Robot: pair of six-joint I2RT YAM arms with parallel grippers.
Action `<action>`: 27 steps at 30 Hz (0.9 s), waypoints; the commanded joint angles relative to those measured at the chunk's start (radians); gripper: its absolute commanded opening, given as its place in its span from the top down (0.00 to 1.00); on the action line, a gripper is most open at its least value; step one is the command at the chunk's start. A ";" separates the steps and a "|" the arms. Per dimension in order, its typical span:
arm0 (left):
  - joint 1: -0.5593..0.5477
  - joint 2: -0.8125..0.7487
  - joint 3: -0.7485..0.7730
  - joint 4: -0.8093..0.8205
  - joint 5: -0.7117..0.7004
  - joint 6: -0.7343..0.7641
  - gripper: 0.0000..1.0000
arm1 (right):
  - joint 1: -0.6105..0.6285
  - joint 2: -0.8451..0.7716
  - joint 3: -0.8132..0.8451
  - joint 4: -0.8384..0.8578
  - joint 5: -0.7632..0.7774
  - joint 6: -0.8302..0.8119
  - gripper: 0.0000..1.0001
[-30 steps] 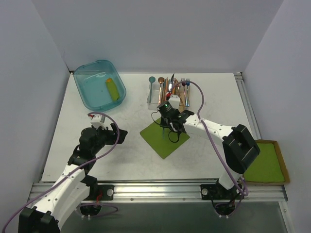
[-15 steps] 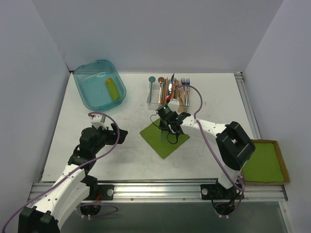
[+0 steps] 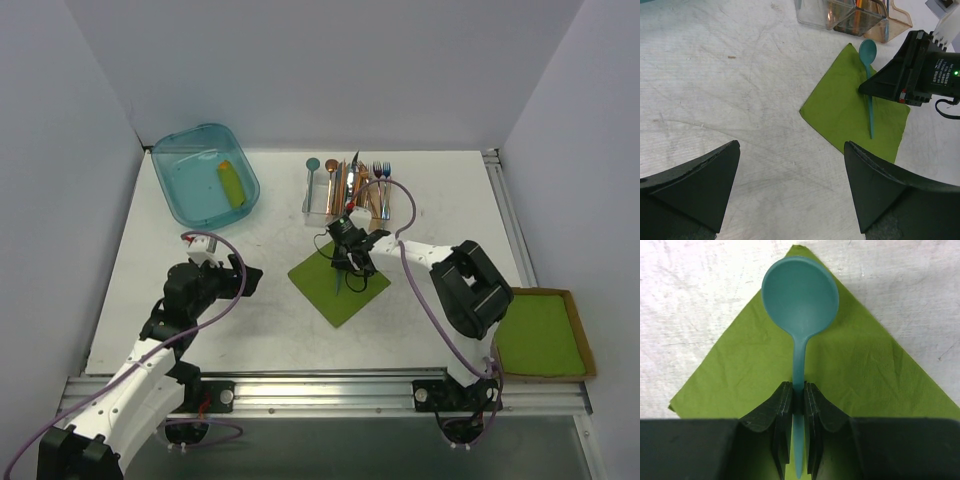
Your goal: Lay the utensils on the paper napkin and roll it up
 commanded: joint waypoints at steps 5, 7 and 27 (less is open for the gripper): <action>-0.004 -0.002 0.051 0.033 -0.011 0.016 0.06 | -0.008 0.037 0.050 -0.028 -0.006 -0.042 0.91; -0.004 -0.001 0.051 0.033 -0.013 0.016 0.06 | -0.008 0.038 0.053 -0.038 -0.004 -0.051 0.86; -0.005 -0.004 0.053 0.033 -0.014 0.019 0.06 | -0.054 -0.192 -0.079 -0.061 0.052 -0.057 0.76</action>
